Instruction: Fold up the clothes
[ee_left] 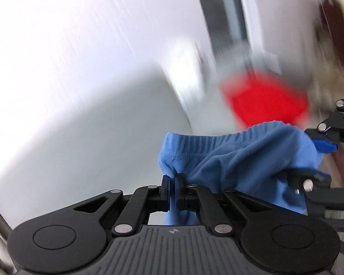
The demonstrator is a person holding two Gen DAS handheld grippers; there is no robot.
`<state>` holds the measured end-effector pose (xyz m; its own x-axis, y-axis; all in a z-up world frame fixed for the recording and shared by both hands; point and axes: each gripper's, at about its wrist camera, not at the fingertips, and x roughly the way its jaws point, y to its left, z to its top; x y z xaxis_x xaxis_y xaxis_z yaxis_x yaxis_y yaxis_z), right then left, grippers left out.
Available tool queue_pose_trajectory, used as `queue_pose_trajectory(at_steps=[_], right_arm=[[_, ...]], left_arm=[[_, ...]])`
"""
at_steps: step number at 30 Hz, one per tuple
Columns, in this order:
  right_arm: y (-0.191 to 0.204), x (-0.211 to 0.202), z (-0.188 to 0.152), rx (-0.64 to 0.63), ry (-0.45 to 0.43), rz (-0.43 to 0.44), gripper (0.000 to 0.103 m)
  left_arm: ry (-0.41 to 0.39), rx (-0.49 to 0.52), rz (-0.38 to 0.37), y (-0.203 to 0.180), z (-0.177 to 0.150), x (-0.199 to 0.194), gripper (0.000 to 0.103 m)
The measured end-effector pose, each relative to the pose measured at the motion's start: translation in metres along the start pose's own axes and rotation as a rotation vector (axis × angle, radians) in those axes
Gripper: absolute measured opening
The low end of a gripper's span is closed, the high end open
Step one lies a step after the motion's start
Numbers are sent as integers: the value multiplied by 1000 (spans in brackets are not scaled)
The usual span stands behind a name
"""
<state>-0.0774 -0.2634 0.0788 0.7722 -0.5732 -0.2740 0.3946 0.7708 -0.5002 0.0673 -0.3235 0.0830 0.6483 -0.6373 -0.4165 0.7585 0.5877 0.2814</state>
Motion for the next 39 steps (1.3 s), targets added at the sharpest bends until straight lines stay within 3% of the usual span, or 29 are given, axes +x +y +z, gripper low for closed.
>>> queue_pose_trajectory(at_steps=[2, 5, 7, 9, 11, 13, 18, 21, 22, 25, 26, 30, 34, 39], right_arm=[[-26, -21, 40, -23, -141, -103, 23], [-38, -55, 73, -35, -286, -170, 23], [-32, -70, 72, -37, -311, -155, 23], [-8, -76, 46, -72, -273, -102, 23], [19, -69, 15, -123, -204, -32, 24], [53, -64, -27, -184, -93, 74, 24], [124, -49, -127, -324, 178, 343, 25], [149, -46, -161, -394, 305, 477, 40], [153, -52, -161, -398, 325, 502, 50], [142, -78, -149, -341, 299, 534, 68], [134, -84, -144, -305, 294, 533, 69], [105, -81, -141, -131, 325, 491, 68], [96, -63, -142, -6, 356, 465, 55], [97, -29, -136, 56, 405, 473, 51]], left_arm=[[-148, -47, 64, 4, 47, -40, 2], [-258, -73, 133, 2, 75, -87, 2], [-260, -84, 167, -2, 66, -114, 2], [-191, -93, 180, -9, 31, -119, 2], [-43, -125, 177, -14, -24, -114, 2], [154, -222, 144, -22, -84, -106, 2], [498, -337, 138, -34, -191, -84, 2], [700, -371, 148, 7, -238, -73, 8], [738, -378, 148, 18, -248, -77, 15], [743, -351, 152, 27, -250, -91, 33], [723, -319, 161, 29, -247, -99, 34], [683, -311, 110, 33, -252, -114, 36], [665, -369, 115, 35, -258, -115, 37], [714, -400, 118, 30, -267, -104, 37]])
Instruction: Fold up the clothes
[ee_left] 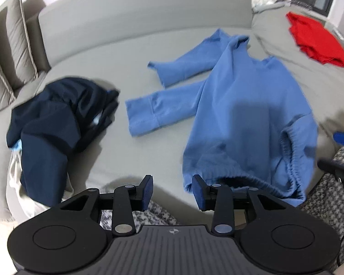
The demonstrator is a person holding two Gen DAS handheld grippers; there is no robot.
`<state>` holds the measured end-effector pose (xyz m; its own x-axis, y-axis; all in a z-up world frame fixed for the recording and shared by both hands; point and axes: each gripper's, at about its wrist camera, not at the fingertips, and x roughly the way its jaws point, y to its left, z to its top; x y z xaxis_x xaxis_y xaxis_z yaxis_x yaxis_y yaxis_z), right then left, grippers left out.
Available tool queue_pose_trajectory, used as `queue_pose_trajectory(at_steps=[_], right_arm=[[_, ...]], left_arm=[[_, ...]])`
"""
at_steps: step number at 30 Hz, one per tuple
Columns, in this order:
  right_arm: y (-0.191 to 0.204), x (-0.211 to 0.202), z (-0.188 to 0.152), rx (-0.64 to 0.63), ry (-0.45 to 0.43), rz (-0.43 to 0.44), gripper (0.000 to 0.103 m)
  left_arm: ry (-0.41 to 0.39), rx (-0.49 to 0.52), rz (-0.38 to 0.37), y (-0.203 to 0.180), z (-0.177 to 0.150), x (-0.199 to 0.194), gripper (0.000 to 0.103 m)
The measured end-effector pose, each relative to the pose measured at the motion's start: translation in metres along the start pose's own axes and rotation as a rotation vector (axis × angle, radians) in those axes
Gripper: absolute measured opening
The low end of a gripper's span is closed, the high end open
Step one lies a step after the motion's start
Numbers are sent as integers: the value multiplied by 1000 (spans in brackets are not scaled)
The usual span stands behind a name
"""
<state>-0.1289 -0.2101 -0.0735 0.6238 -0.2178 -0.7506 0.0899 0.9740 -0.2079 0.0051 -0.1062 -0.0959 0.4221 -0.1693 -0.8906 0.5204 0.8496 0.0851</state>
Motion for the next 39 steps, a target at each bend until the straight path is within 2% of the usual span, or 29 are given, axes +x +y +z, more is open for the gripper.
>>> queue_pose_trajectory(at_steps=[2, 5, 8, 11, 15, 17, 22, 25, 31, 35, 37, 39], right_arm=[[1, 6, 5, 2, 4, -1, 55], [1, 31, 12, 5, 32, -3, 54], [-5, 50, 9, 28, 126, -75, 49], [-27, 38, -7, 133, 227, -138, 49], [-50, 18, -32, 250, 291, -98, 50], [-54, 6, -39, 285, 279, -90, 53], [-55, -10, -35, 295, 163, -54, 54], [-56, -11, -31, 291, 154, -41, 54], [-61, -10, -32, 325, 144, -37, 54], [-65, -9, -36, 342, 129, -42, 54], [-66, -9, -38, 348, 114, -49, 54], [-68, -11, -37, 354, 105, -55, 54]], left_arm=[[8, -6, -1, -1, -1, 5, 37], [14, -17, -1, -2, -2, 12, 37], [8, -16, 5, -4, -1, 14, 37], [-1, -6, -11, -2, -6, 12, 37], [2, 11, -71, -3, -12, 12, 37], [-5, 19, -85, -4, -12, 11, 37], [-28, 71, -112, -7, -11, 10, 37], [27, 156, -103, -14, -9, 25, 37], [87, 169, -141, -16, -2, 43, 37], [34, 200, -170, -22, -1, 39, 35], [-9, 222, -166, -26, -1, 34, 35], [-39, 195, -140, -24, -1, 31, 35]])
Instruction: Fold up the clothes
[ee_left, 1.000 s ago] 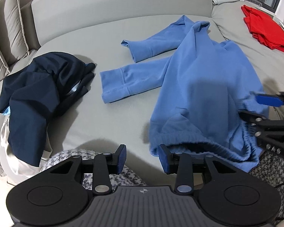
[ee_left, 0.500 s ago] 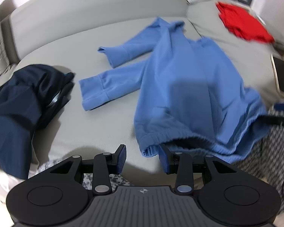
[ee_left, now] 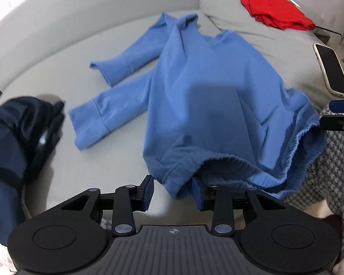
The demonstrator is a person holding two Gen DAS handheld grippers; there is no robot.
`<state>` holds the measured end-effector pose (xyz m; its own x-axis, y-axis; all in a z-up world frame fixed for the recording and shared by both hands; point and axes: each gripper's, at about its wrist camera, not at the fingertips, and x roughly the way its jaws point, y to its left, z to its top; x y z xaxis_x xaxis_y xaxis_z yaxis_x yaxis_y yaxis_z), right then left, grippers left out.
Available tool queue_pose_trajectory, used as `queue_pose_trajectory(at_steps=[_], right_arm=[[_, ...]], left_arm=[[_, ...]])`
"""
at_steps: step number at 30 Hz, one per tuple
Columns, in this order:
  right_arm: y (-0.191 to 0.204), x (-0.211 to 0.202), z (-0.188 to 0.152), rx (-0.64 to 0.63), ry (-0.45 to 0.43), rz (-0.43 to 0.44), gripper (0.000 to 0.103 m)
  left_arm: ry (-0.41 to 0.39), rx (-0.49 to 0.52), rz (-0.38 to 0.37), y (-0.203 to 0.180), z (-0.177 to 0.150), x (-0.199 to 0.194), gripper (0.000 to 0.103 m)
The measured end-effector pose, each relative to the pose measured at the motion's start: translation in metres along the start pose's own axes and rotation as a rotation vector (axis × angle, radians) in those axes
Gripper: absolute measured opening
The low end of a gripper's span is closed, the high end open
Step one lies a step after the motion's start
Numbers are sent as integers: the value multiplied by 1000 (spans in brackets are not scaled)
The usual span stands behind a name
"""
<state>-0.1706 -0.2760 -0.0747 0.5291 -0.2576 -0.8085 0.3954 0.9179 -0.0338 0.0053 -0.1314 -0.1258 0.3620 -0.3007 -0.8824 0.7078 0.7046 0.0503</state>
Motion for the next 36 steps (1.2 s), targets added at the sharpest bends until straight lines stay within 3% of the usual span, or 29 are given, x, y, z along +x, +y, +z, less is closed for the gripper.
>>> queue_pose_trajectory(at_steps=[3, 6, 10, 15, 17, 19, 24, 25, 27, 28, 29, 30, 31, 32, 33, 36], right_arm=[[-1, 1, -1, -2, 6, -8, 54], [0, 2, -3, -5, 11, -9, 54], [2, 1, -3, -13, 11, -2, 54], [6, 6, -9, -40, 67, -16, 54], [7, 9, -11, -51, 82, -34, 53], [8, 10, -12, -47, 76, -33, 51], [22, 20, -8, -103, 70, -3, 50], [25, 24, -8, -121, 75, -24, 48], [33, 42, -10, -163, 136, -154, 40], [33, 47, -10, -165, 159, -190, 31], [32, 50, -10, -163, 173, -205, 28], [31, 53, -11, -160, 187, -220, 28], [30, 55, -12, -158, 194, -223, 22], [30, 55, -12, -155, 193, -207, 5], [31, 51, -12, -150, 181, -194, 5], [36, 29, -7, -176, 100, -205, 5]], left_arm=[[-17, -62, 62, 7, 1, -3, 36], [-10, -94, 43, 13, 2, -3, 34], [25, -3, -2, -1, 5, 3, 33], [108, 104, 57, -18, 5, 19, 37], [129, 96, 104, -18, 5, 23, 34], [117, 81, 106, -15, 4, 21, 29], [100, 77, 94, -15, 3, 20, 29], [105, 85, 99, -16, 2, 21, 29], [129, 116, 122, -22, 2, 27, 29], [133, 122, 128, -23, 2, 29, 29], [142, 137, 140, -26, 3, 31, 29], [147, 148, 147, -28, 3, 34, 27], [148, 148, 145, -28, 3, 35, 16], [148, 140, 140, -28, 4, 35, 13], [138, 120, 149, -27, 5, 33, 6], [94, 41, 170, -18, 7, 16, 6]])
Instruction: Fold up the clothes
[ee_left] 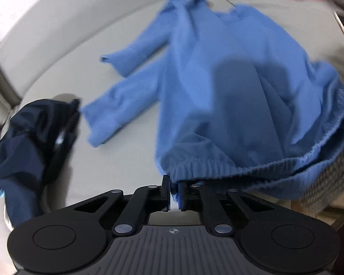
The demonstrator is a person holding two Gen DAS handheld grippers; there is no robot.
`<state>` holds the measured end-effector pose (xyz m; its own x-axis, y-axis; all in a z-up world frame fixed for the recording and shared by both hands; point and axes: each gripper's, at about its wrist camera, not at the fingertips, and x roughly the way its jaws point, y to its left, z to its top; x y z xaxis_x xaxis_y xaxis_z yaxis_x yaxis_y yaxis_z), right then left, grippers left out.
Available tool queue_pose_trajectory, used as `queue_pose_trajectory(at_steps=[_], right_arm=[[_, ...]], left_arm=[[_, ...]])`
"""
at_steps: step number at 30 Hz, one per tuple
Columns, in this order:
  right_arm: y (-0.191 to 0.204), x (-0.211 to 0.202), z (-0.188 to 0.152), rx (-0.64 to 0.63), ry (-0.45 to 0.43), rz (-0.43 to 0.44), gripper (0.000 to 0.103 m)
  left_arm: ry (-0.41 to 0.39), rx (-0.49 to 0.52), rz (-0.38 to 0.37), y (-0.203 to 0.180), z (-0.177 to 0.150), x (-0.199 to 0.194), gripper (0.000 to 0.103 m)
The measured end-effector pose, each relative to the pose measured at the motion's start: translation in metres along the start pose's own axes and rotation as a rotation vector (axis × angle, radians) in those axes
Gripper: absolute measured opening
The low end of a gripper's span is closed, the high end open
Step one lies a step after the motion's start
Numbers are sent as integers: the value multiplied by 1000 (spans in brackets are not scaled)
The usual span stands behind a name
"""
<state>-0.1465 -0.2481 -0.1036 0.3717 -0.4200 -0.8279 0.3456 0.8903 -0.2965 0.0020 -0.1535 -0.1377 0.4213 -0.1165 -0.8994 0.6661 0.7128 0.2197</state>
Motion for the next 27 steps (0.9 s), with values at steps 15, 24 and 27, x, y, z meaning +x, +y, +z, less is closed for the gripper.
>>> queue_pose_trajectory(at_steps=[15, 24, 27], right_arm=[[-6, -133, -9, -10, -108, 150, 5], [-12, -107, -21, 70, 80, 253, 5], [-6, -81, 3, 14, 105, 246, 5]], left_arm=[[-246, -96, 86, 18, -59, -156, 7], [-80, -92, -1, 18, -71, -129, 7], [-60, -107, -38, 32, -48, -117, 7]])
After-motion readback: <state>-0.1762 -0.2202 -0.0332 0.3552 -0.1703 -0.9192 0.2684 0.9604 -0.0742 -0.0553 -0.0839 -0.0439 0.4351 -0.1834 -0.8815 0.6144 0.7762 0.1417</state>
